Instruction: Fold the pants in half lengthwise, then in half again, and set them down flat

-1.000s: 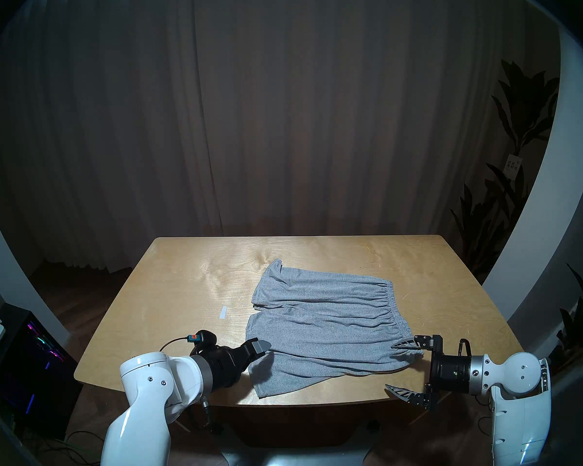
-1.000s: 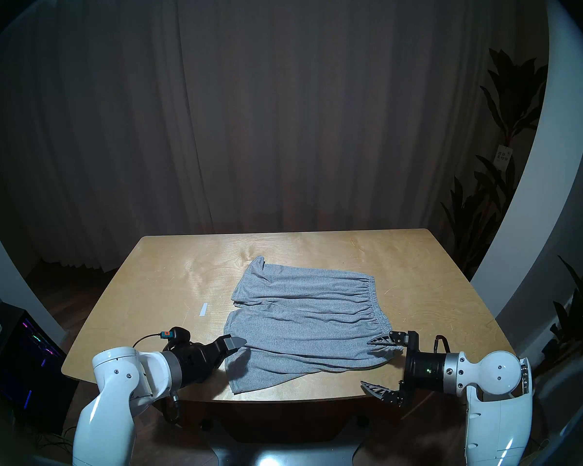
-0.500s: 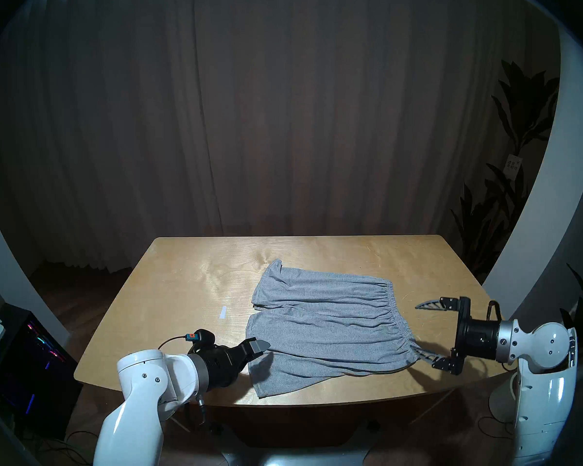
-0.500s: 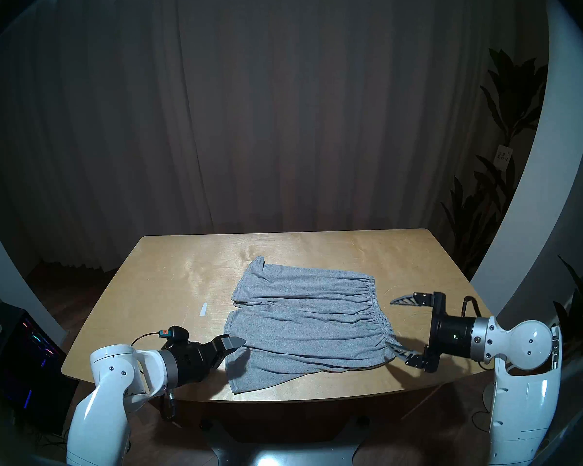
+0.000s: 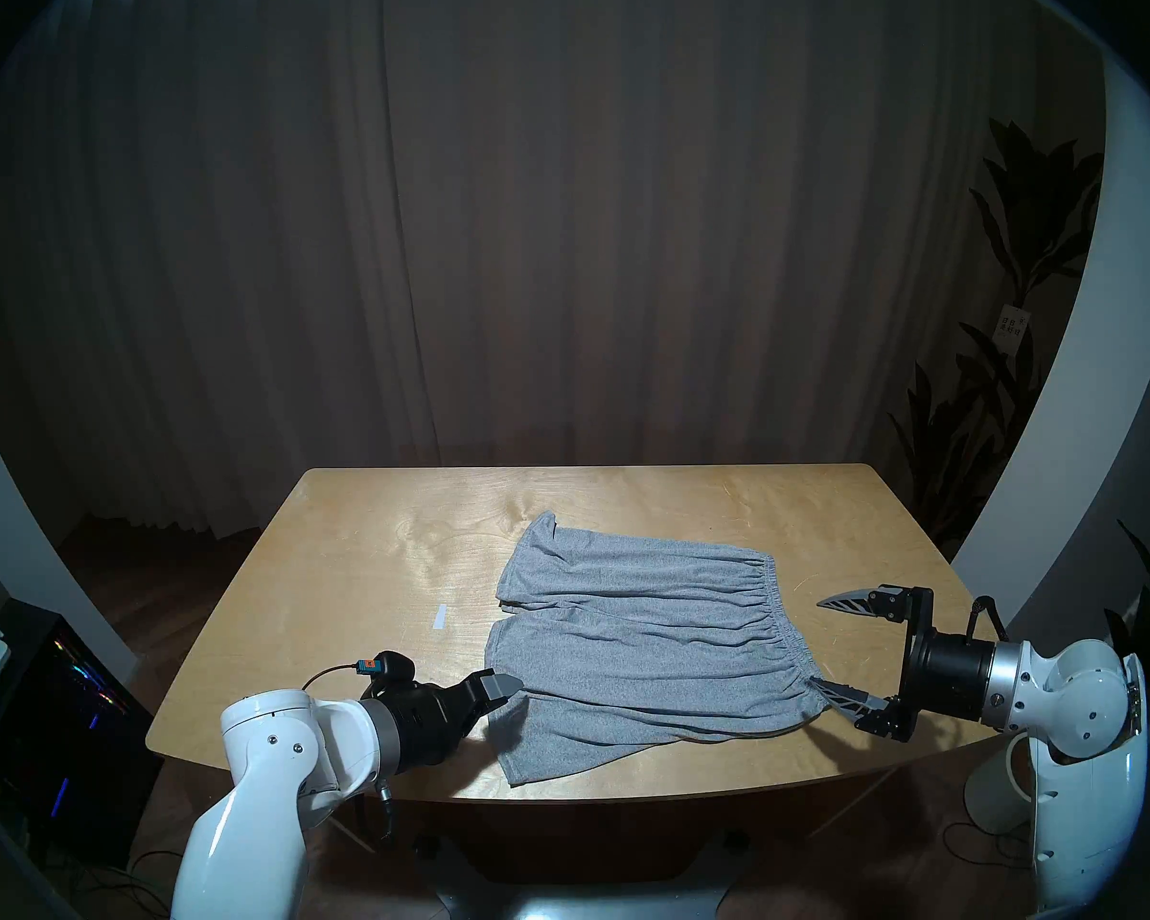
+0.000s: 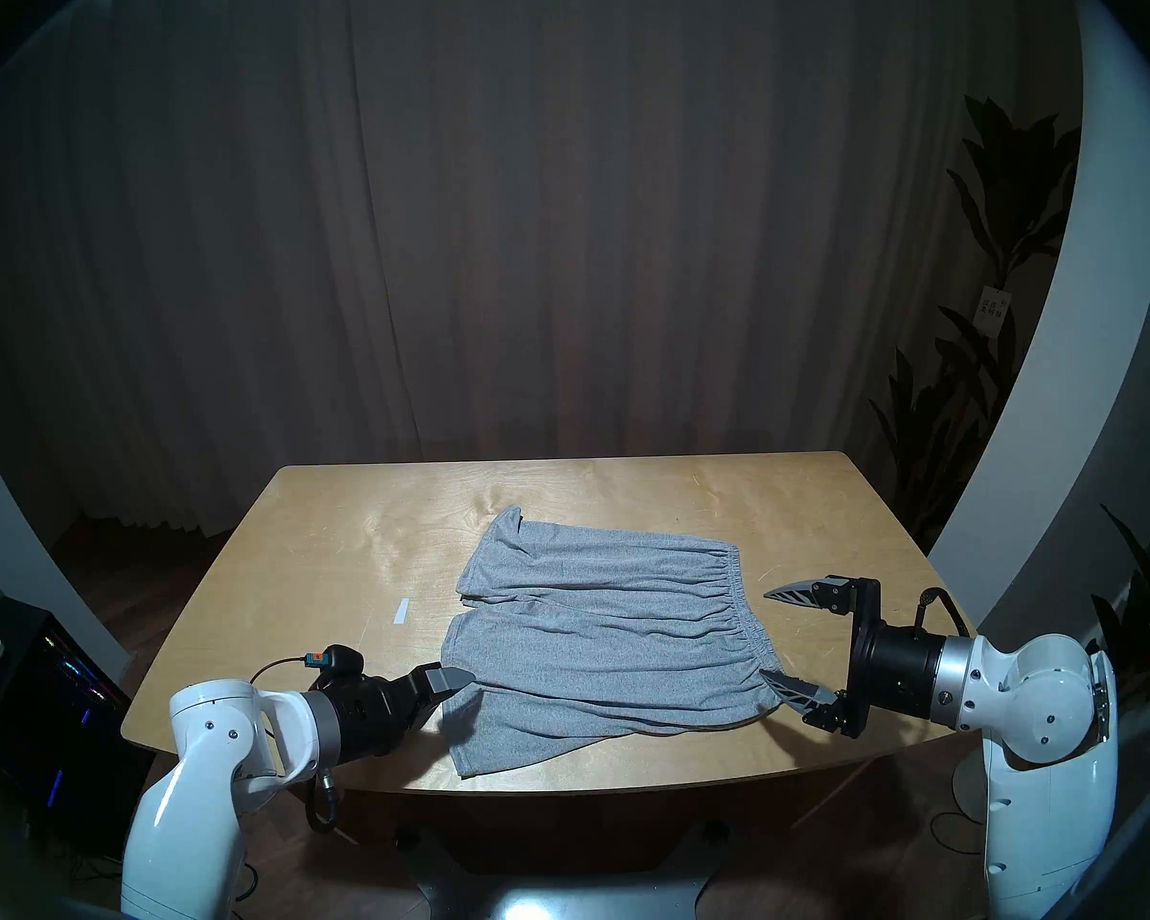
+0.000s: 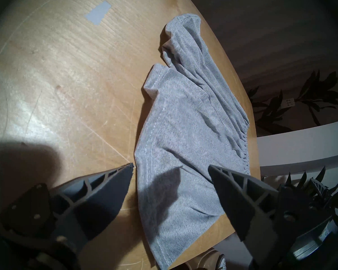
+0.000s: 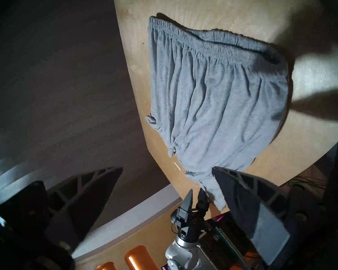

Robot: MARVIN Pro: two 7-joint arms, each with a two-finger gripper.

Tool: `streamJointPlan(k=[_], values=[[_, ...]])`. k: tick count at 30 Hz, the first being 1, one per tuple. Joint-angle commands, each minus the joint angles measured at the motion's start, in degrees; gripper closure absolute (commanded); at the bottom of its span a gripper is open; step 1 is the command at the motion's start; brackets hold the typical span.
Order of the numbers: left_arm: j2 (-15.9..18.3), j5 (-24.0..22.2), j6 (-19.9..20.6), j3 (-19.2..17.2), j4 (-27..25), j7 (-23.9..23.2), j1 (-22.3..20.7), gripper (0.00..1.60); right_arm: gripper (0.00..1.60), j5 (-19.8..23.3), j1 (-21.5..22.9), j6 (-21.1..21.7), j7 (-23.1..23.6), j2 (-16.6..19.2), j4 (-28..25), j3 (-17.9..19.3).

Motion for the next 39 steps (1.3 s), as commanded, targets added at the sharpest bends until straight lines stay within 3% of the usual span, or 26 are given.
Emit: streamJointPlan(k=[1, 2, 3, 10, 19, 39], values=[[1.71, 0.25, -0.01, -0.15, 2.62, 0.92, 1.15, 0.00, 0.00, -6.46, -7.52, 6.37, -3.27, -0.37, -0.65, -0.04], [1.78, 0.13, -0.01, -0.16, 2.73, 0.88, 1.09, 0.00, 0.00, -7.65, -5.94, 6.28, -3.49, -1.40, 0.11, -0.23], [2.00, -0.05, -0.01, -0.12, 2.92, 0.72, 0.98, 0.00, 0.00, -8.57, -8.50, 7.56, -1.08, -1.14, -0.29, -0.17], [4.25, -0.94, -0.01, 0.57, 4.19, -0.16, -0.17, 0.00, 0.00, -17.55, -10.11, 10.97, 6.90, -3.02, -0.07, -0.61], [7.02, -3.37, -0.01, 1.56, 6.35, -0.18, -2.73, 0.00, 0.00, -28.76, -5.58, 11.04, 14.23, -6.91, 1.10, -2.04], [10.26, -6.72, -0.01, 3.16, 8.97, 0.34, -4.65, 0.00, 0.00, -36.25, 0.35, 8.71, 16.72, -9.31, 4.40, -6.83]])
